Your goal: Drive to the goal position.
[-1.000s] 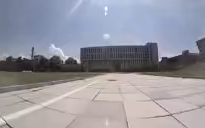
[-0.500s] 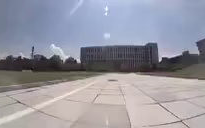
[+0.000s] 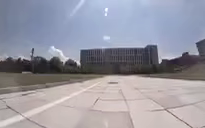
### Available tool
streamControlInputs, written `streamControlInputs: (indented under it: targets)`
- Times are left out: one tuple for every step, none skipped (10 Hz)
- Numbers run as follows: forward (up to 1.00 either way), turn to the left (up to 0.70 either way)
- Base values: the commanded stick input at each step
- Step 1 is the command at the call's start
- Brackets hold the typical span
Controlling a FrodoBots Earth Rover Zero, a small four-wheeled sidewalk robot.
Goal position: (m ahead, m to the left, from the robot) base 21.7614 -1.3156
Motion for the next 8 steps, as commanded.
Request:
streamControlInputs:
  targets:
    - [0.5,0.01]
    - [0.5,0.01]
    - [0.5,0.01]
    - [0.5,0.01]
    - [0.5,0.01]
    - [0.5,0.01]
    - [0.5,-0.11]
    - [0.5,-0.44]
